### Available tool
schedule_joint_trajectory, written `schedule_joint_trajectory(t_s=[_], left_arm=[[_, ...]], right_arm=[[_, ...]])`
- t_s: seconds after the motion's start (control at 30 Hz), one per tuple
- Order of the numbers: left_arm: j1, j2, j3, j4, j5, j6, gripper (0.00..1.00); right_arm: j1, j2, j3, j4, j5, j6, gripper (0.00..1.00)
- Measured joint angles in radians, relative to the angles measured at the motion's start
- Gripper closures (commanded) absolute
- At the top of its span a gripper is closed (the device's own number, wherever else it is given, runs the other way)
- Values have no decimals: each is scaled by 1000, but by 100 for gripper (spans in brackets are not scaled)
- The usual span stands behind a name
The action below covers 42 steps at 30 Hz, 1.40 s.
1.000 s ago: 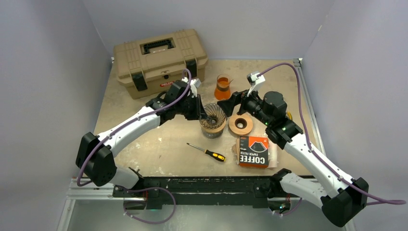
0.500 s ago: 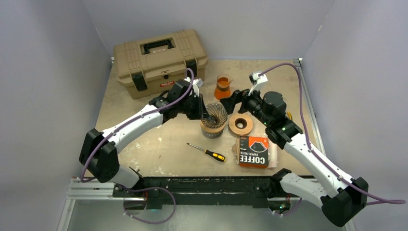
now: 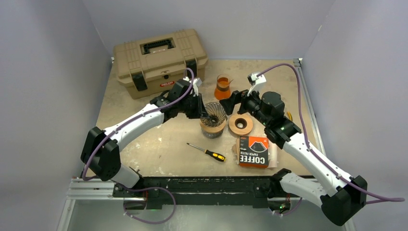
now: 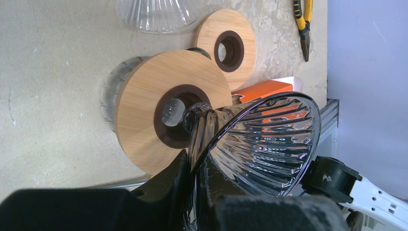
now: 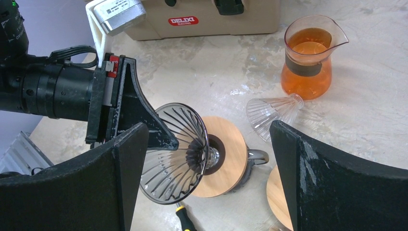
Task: Place the coffee filter in the dripper
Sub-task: Place the coffee dripper in the dripper holder.
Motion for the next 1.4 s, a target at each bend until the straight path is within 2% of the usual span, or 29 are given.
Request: schedule_joint_trajectory(t_s=[0.63,1.03,1.4], left_arm=[[14,16,0,-1,-38,5,100],[17,24,0,6,-31,20,67],[17,20,-2,14,-34,31,47]], right_arm=[[0,20,0,-6,0,0,1],[0,20,0,-8,0,4,1],[-3,74,0,-10,-19,31,2]])
